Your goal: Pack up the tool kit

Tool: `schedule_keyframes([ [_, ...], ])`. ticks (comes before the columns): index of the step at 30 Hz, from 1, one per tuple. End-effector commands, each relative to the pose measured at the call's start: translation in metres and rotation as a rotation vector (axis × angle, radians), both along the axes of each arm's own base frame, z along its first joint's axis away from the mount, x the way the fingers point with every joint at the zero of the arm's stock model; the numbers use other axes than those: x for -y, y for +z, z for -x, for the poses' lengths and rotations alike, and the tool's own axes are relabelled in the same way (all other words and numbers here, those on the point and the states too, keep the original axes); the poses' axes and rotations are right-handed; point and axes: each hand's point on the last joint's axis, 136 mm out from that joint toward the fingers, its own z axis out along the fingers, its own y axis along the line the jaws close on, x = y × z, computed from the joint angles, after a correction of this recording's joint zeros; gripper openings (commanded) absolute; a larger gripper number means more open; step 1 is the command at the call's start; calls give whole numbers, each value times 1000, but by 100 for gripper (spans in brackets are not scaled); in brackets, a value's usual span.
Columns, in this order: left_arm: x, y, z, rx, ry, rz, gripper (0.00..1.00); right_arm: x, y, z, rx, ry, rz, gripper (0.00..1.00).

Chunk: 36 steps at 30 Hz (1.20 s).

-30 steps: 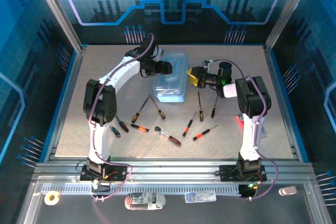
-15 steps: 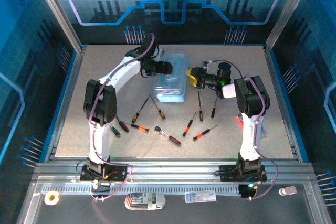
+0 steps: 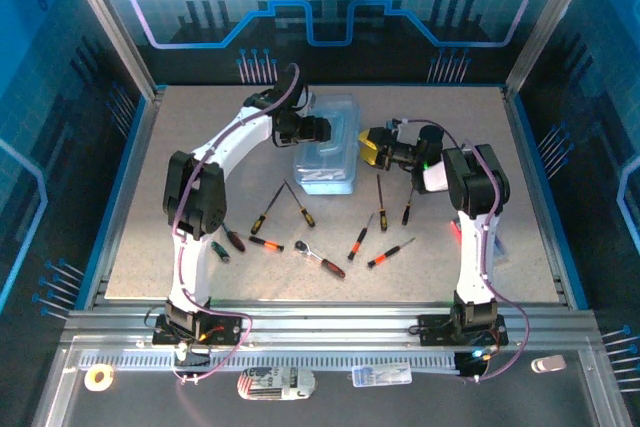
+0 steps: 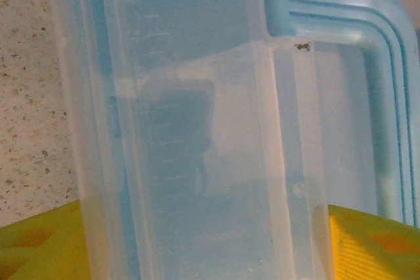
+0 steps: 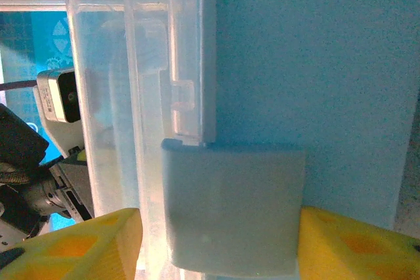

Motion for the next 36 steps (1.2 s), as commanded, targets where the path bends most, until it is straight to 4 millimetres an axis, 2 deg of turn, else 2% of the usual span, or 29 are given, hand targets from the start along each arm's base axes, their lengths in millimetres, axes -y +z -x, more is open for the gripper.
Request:
schedule_keyframes([
  [1,-30,-86,38,-239,39,-223,65,2,65,10,251,40,-38,61],
  [10,-42,-94,40,-258,59,-289,63,19,67,8,261,-8,-28,59],
  [25,-58,-106,43,-287,80,-366,61,32,85,9,298,-35,-18,58],
  [30,-51,-93,40,-270,76,-327,60,42,56,9,222,-76,131,59],
  [33,-43,-78,37,-248,68,-282,60,60,34,12,157,-132,363,62],
  [36,-32,-62,33,-228,63,-216,59,77,24,15,107,-176,559,64],
])
